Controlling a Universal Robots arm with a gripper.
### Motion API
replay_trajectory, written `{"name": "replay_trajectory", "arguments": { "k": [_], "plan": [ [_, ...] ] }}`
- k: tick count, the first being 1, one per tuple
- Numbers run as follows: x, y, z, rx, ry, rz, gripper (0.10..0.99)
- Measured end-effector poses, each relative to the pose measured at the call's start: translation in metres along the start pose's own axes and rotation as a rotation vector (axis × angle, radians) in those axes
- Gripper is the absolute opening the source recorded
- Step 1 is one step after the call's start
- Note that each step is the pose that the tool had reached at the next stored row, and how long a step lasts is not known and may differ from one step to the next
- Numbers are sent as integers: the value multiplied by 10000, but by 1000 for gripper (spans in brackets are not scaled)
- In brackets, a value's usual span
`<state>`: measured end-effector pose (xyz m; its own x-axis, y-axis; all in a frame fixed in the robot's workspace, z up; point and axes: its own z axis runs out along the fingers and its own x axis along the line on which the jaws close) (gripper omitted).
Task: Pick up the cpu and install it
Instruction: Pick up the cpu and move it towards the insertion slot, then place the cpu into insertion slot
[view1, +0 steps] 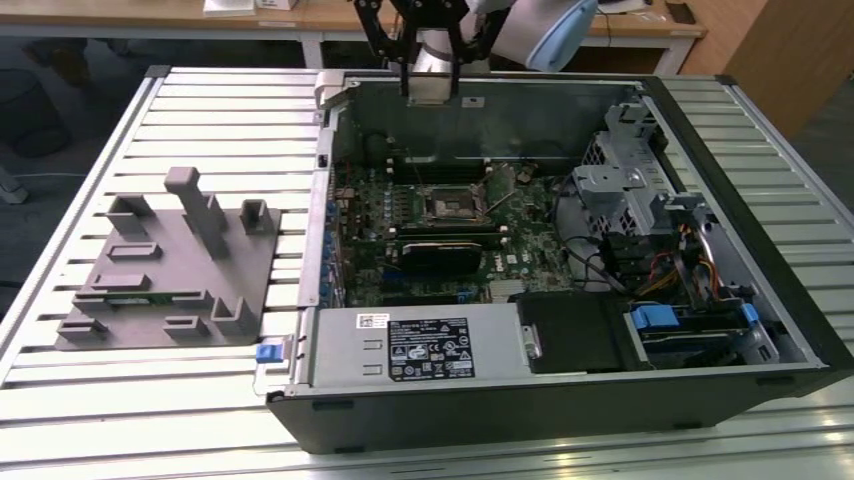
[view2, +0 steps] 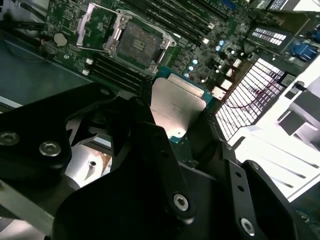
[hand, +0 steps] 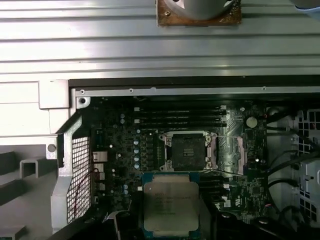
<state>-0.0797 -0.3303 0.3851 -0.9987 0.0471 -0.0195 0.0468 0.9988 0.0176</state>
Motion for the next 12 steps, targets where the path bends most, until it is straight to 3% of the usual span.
{"name": "replay_trajectory", "arguments": {
  "k": [8, 12],
  "plan": [
    [-133, 6, 5, 1, 0, 0, 533],
    [-148, 7, 5, 3, -1, 3, 533]
  ]
}}
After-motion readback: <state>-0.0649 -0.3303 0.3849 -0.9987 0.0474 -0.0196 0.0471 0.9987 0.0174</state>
